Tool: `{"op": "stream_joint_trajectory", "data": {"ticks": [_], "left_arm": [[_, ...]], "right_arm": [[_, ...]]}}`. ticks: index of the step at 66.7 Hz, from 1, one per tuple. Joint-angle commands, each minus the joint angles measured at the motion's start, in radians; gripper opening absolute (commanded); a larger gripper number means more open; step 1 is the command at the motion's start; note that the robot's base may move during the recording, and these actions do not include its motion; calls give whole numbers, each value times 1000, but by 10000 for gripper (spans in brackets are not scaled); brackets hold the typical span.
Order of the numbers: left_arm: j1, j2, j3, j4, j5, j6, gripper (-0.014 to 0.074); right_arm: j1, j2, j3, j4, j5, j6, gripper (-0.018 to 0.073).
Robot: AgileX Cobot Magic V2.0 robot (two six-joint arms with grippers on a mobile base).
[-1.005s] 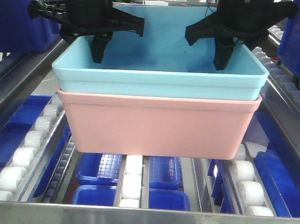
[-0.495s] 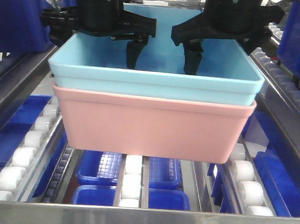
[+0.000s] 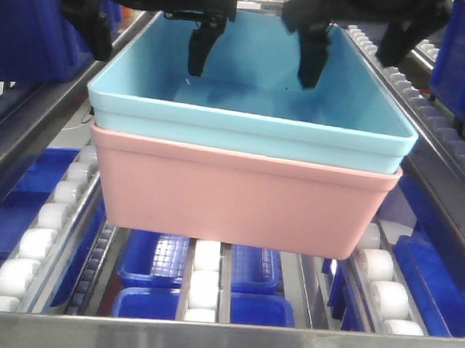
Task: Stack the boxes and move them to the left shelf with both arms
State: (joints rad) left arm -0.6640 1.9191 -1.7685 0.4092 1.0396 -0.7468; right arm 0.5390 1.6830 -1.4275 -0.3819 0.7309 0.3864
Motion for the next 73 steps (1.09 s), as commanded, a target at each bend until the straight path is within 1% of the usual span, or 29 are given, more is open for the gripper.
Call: {"op": "stream_joint_trajectory", "data": {"ticks": [1,11,13,16,21,23,26,27,30,31,34,36,38,40,45,54,65,67,73], "left_arm": [[-10,-92,-38,24,8,10,585],[-31,-142,-38,14,46,60,584],[-40,-151,-38,14,57,67,584],[-55,-164,-38,12,68,83,572],[-76,-174,-38,15,85,96,509],[-85,-176,-38,15,92,108,474],[-93,-177,-38,15,101,112,402],[-96,-177,-38,15,103,112,379],[-103,-177,-33,15,104,112,304],[-106,-177,-31,15,104,112,262],[-110,-177,-25,15,104,112,171],[-110,-177,-21,15,106,112,106],[-110,-177,-16,15,106,112,22],[-110,-177,-13,15,106,112,-29],[-110,-177,-8,15,109,112,22],[-125,-192,-5,21,102,119,20],[-177,-236,1,70,98,119,20],[-187,-248,9,82,88,119,20],[-210,-295,73,84,24,108,20]], "right_arm": [[-23,-86,-38,-49,-11,-3,613],[-32,-144,-38,-50,22,-3,609],[-32,-155,-38,-50,31,-3,594],[-32,-168,-38,-49,40,-3,554],[-32,-186,-37,-49,63,-3,431],[-32,-192,-35,-49,69,-3,375],[-32,-200,-33,-49,79,-3,258],[-32,-201,-32,-49,80,-3,244],[-32,-209,-25,-49,82,-3,163],[-32,-211,-22,-49,81,-3,127],[-32,-221,-9,-49,72,-3,62],[-32,-228,1,-49,64,-3,40],[-32,-234,18,-49,53,-3,57],[-32,-244,37,-49,38,-3,57],[-32,-270,81,-49,0,-3,55],[-32,-323,164,-49,-76,-3,55],[-32,-384,246,-49,-154,-3,55],[-32,-394,254,-49,-164,-3,55],[-32,-433,296,-45,-198,4,55]]}}
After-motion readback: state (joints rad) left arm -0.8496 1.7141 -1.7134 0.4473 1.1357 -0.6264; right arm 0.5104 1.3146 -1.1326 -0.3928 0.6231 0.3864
